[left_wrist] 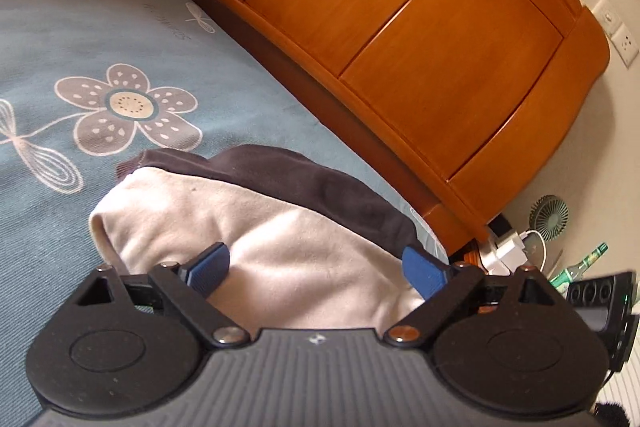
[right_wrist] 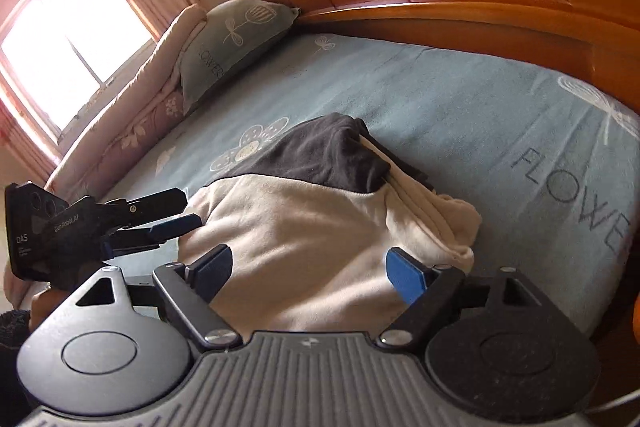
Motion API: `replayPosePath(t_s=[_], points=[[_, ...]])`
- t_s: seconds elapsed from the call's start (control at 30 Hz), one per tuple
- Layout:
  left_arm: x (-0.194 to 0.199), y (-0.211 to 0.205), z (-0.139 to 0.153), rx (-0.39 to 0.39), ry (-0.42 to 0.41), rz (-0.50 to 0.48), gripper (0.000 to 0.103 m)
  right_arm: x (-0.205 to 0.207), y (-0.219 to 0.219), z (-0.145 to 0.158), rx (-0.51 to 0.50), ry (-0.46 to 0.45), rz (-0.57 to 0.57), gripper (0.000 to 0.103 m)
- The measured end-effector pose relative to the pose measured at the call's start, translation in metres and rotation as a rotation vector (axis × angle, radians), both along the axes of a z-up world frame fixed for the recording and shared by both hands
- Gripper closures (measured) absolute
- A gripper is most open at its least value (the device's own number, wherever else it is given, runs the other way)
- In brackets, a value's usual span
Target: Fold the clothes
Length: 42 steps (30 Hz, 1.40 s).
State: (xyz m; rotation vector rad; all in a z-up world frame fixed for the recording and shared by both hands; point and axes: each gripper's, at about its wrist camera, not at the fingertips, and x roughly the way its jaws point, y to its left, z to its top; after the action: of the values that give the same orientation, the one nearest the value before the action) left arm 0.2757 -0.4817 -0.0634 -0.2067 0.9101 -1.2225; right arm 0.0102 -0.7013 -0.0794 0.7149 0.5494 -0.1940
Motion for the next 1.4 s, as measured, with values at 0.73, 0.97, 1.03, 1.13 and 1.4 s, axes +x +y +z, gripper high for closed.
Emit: replayPosePath(t_s=[0.73, 0.97, 1.03, 1.13, 1.4], points=[[-0.04, 0.134, 0.067, 0.324, 0.025, 0.221, 0.009, 0.064, 0.098, 0.012, -0.222, 0.17, 0.177, 0.011], [-0.078, 0.216, 0.083, 0.366, 0.045, 0.348, 0.009, 0.03, 0.108, 0.01, -0.158, 0.18, 0.127, 0.009], [-0.085, 0.226, 0.083, 0.342, 0.062, 0.362, 0.009, 0.016, 0.118, 0.024, -0.182, 0.17, 0.121, 0.009], [-0.093, 0.229, 0.08, 0.324, 0.072, 0.332, 0.009, 0.008, 0.134, 0.046, -0.249, 0.174, 0.148, 0.009], [-0.053, 0.219, 0.047, 0.299, 0.047, 0.204, 0.008, 0.074, 0.153, 0.052, -0.421, 0.233, 0.174, 0.009]])
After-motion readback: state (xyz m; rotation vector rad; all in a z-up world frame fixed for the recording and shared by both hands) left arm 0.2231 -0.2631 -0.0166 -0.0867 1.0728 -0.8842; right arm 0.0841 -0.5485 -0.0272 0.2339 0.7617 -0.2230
